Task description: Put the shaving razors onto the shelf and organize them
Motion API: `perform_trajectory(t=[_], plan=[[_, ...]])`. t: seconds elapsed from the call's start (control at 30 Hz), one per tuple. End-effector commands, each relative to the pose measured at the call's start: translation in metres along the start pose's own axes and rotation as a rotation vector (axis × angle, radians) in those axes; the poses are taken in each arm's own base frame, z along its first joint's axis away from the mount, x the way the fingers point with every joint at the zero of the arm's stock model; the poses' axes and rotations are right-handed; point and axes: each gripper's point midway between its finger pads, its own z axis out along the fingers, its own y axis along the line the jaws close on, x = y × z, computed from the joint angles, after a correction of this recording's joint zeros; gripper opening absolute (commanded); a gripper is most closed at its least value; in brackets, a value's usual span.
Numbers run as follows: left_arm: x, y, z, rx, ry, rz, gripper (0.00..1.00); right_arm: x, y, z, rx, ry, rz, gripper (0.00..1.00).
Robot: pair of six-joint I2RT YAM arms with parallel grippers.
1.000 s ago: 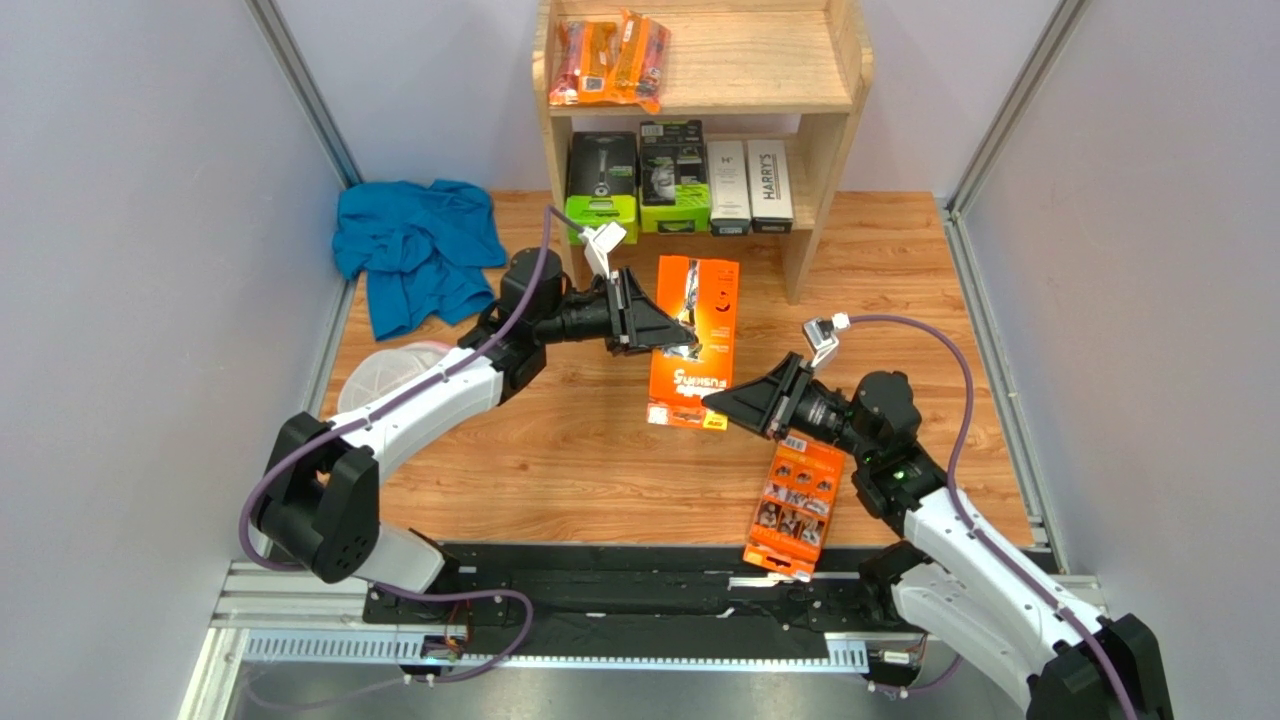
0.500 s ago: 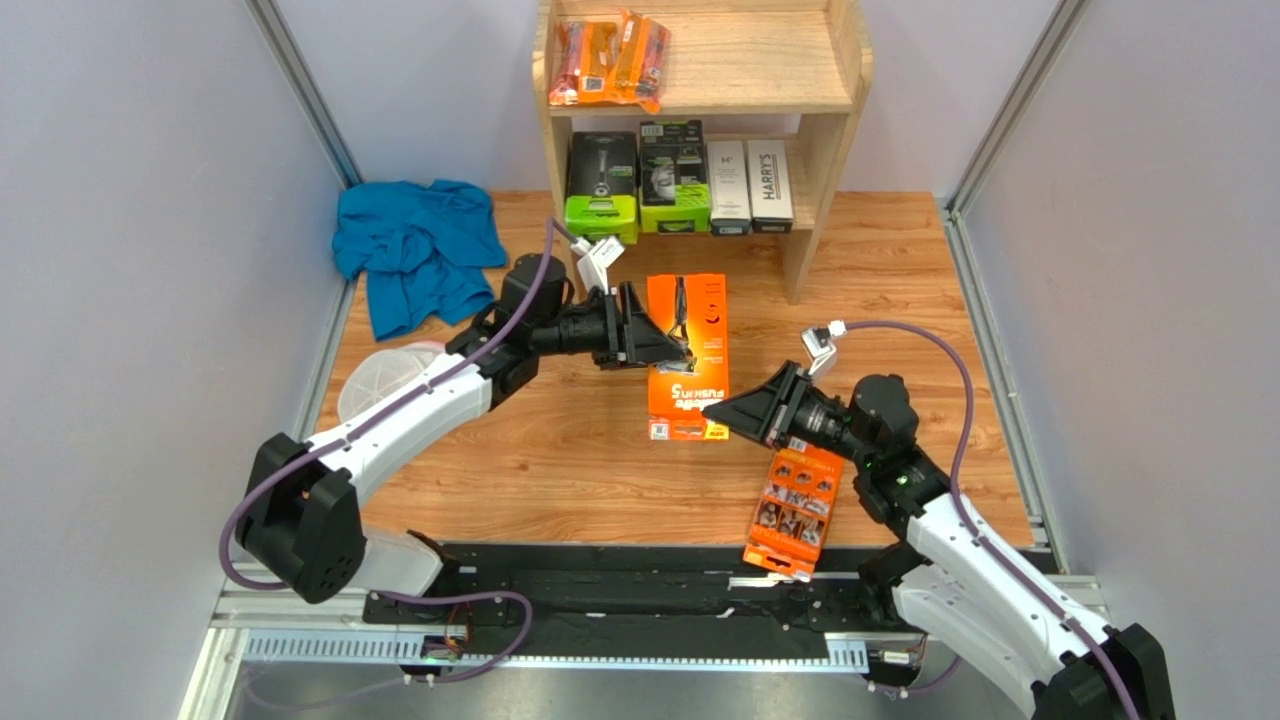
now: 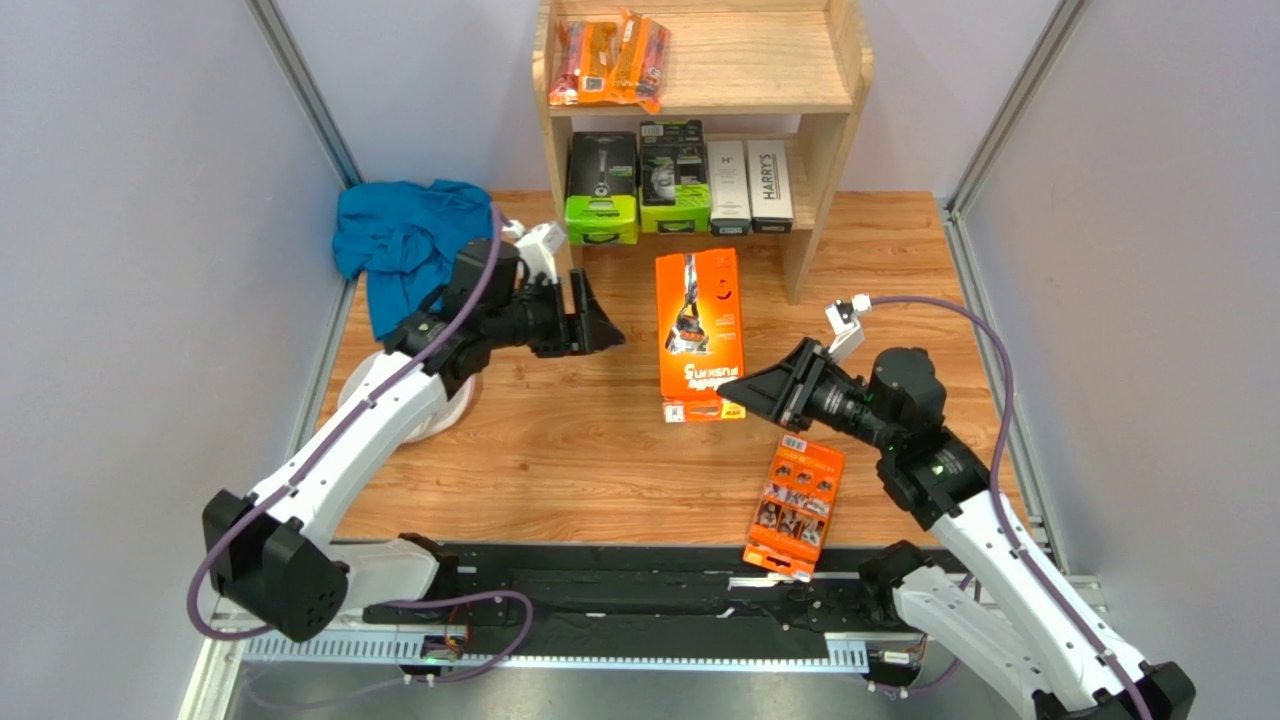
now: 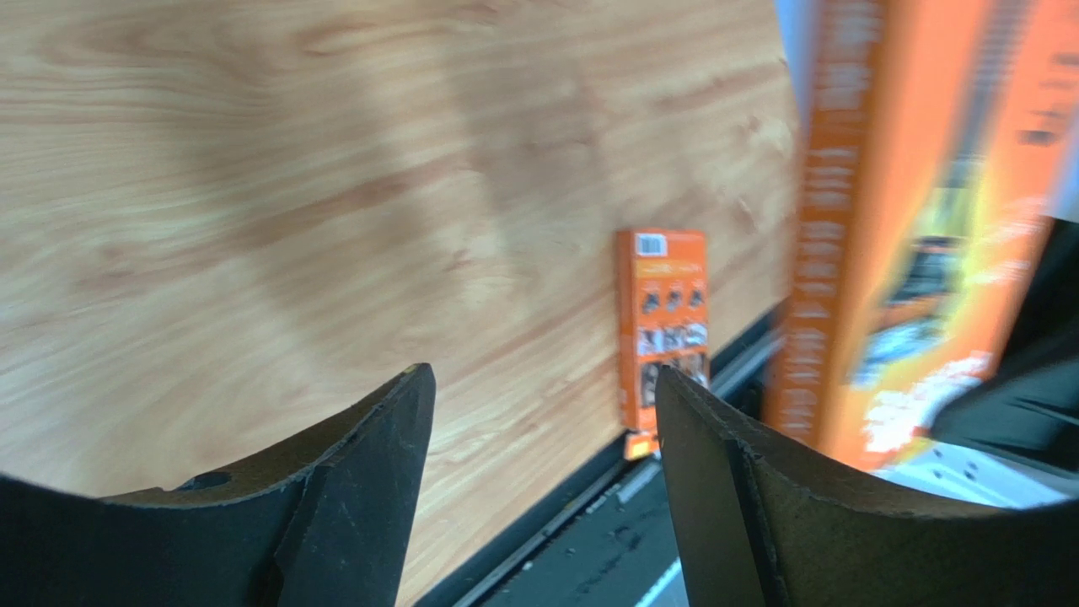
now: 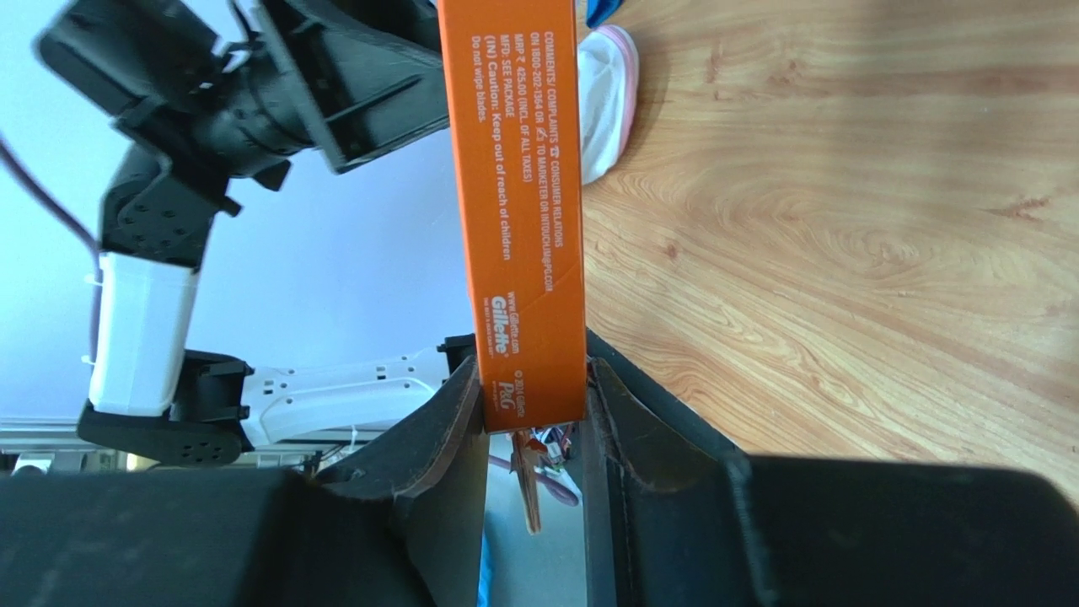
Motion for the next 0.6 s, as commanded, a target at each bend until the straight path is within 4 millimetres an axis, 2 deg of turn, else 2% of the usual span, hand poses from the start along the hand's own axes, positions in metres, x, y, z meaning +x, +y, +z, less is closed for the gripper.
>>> perform_trajectory(t=[0.0,0.17,0.2,0.27,0.3,0.33,0.4,0.43,0.47,0.57], plan=[[0.001,0.026,-0.030,-0.077,-0.050,0.012,0.75,-0.027,0.048,-0.010,-0.048,-0.050,-0.114,0.00],[0.016,0.040,-0.041,-0.135,-0.022,0.045,0.76,-0.052,0.083,-0.008,-0.063,-0.072,-0.170,0.00],[0.019,0.041,-0.041,-0.136,-0.016,0.046,0.76,-0.063,0.105,-0.012,-0.090,-0.095,-0.219,0.00],[0.027,0.045,-0.040,-0.139,0.002,0.039,0.76,-0.074,0.106,-0.001,-0.055,-0.083,-0.221,0.00],[0.030,0.047,-0.039,-0.138,0.004,0.035,0.76,-0.081,0.115,0.000,-0.059,-0.090,-0.233,0.00],[0.033,0.047,-0.039,-0.136,0.009,0.027,0.76,-0.094,0.127,0.006,-0.065,-0.099,-0.246,0.00],[0.043,0.051,-0.037,-0.129,0.032,0.015,0.76,-0.107,0.140,0.009,-0.073,-0.099,-0.261,0.00],[0.046,0.051,-0.038,-0.128,0.034,0.007,0.76,-0.120,0.156,0.005,-0.085,-0.127,-0.270,0.00],[0.052,0.055,-0.038,-0.134,0.042,0.001,0.76,-0.129,0.155,0.013,-0.077,-0.122,-0.262,0.00],[0.062,0.058,-0.040,-0.131,0.038,-0.009,0.76,-0.160,0.171,0.020,-0.091,-0.158,-0.265,0.00]])
